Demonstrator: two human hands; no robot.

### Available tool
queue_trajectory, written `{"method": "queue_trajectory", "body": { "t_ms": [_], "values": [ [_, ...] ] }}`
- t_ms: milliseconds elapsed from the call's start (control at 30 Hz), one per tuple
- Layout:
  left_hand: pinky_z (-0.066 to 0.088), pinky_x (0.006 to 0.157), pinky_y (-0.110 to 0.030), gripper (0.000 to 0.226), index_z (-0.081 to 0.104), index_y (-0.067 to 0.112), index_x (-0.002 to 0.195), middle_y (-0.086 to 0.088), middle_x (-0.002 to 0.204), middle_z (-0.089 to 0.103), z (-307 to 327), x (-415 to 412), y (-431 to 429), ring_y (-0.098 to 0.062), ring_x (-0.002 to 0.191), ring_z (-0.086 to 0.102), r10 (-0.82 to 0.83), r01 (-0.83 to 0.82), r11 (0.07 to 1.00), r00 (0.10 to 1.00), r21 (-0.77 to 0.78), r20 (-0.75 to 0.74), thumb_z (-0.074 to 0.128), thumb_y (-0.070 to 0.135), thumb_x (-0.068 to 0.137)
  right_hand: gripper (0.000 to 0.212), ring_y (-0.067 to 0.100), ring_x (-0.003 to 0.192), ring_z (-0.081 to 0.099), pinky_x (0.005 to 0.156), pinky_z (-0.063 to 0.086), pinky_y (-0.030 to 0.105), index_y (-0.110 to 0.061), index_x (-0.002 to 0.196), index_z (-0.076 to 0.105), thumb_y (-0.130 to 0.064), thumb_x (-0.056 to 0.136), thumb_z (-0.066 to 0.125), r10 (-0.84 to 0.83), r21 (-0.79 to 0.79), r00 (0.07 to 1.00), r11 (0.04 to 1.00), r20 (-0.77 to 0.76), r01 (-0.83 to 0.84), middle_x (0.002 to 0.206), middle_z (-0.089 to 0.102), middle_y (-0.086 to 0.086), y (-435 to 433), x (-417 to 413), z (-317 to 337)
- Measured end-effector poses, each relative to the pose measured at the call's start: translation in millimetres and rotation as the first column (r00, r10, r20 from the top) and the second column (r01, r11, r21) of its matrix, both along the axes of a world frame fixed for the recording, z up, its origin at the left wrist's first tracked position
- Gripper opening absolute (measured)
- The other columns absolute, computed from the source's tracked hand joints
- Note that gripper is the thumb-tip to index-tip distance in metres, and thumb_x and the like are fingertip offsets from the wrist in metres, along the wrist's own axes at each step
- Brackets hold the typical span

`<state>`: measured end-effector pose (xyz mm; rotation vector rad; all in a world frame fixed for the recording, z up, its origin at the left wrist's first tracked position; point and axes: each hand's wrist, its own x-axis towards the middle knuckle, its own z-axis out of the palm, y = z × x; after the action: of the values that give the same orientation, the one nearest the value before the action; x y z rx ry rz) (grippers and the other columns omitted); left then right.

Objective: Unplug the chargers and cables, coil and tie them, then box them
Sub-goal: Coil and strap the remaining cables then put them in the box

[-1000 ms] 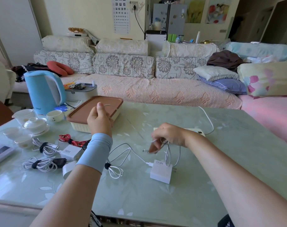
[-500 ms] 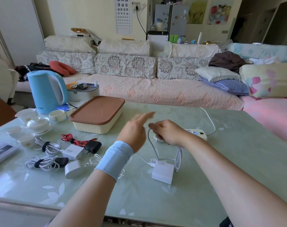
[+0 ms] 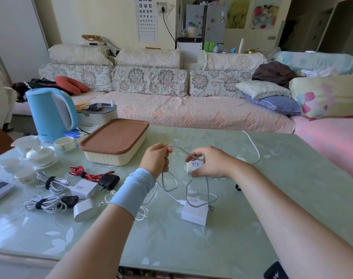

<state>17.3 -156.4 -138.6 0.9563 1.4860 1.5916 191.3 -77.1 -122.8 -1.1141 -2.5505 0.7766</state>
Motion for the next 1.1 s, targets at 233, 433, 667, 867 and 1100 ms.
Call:
{"method": "queue_trajectory", "body": {
  "t_ms": [233, 433, 667, 867, 1100],
  "values": [
    [0.022, 0.052, -0.03, 0.049, 0.031, 0.018, 0.056, 0.004, 0.053, 0.025, 3, -10, -1, -0.018, 0.056, 0.023, 0.332, -0.327, 0.943, 0.903, 0.065, -0.272, 0.066, 0.037, 0.085, 0.068, 0.017, 0.107, 0.037, 0.09, 0.033, 0.021, -0.023, 0.117, 0.065, 0.013, 0.062, 0.047, -0.041, 0.354, 0.959, 0.924, -0.281, 0.144, 0.113, 0.04, 0.001, 7, -2, -5],
    [0.036, 0.058, -0.037, 0.046, 0.026, 0.018, 0.055, 0.001, 0.057, 0.024, -7, -39, 1, -0.023, 0.061, 0.029, 0.609, -0.605, 0.792, 0.792, 0.079, -0.043, 0.051, 0.042, 0.085, 0.068, 0.025, 0.102, 0.062, 0.078, 0.051, 0.029, -0.017, 0.128, 0.056, 0.017, 0.071, 0.041, -0.275, 0.077, 0.822, 0.931, -0.499, 0.358, 0.125, 0.048, 0.004, 10, 0, 1],
    [0.032, 0.065, -0.033, 0.043, 0.032, 0.013, 0.061, -0.005, 0.059, 0.035, -17, -63, 0, -0.027, 0.067, 0.036, 0.726, -0.729, 0.684, 0.681, 0.0, -0.099, 0.042, 0.03, 0.099, 0.037, 0.012, 0.054, 0.054, 0.054, 0.042, 0.024, -0.019, 0.076, 0.074, 0.0, 0.081, 0.042, -0.443, -0.194, 0.834, 0.896, -0.329, 0.399, 0.058, 0.068, -0.001, 8, 7, 10],
    [0.041, 0.072, -0.034, 0.019, 0.058, 0.018, 0.099, -0.007, 0.094, 0.059, -18, -63, -11, -0.03, 0.084, 0.052, 0.336, -0.65, 0.736, 0.596, -0.192, -0.73, 0.04, 0.025, 0.096, 0.022, 0.014, 0.069, 0.056, 0.059, 0.04, 0.027, -0.022, 0.075, 0.068, -0.007, 0.077, 0.052, -0.358, 0.176, 0.788, 0.849, -0.5, 0.498, 0.073, 0.066, -0.01, 0, 4, 22],
    [0.036, 0.102, -0.029, 0.058, 0.056, 0.007, 0.125, -0.011, 0.122, 0.062, -4, -6, -4, -0.028, 0.115, 0.054, 0.406, -0.128, 0.906, 0.529, 0.403, -0.745, 0.036, -0.004, 0.073, 0.021, -0.004, 0.054, 0.05, 0.06, 0.038, 0.021, -0.033, 0.074, 0.075, -0.015, 0.079, 0.066, -0.104, 0.229, 0.91, 0.95, -0.402, 0.21, 0.062, 0.061, -0.028, -8, -13, 8]
  ]
}}
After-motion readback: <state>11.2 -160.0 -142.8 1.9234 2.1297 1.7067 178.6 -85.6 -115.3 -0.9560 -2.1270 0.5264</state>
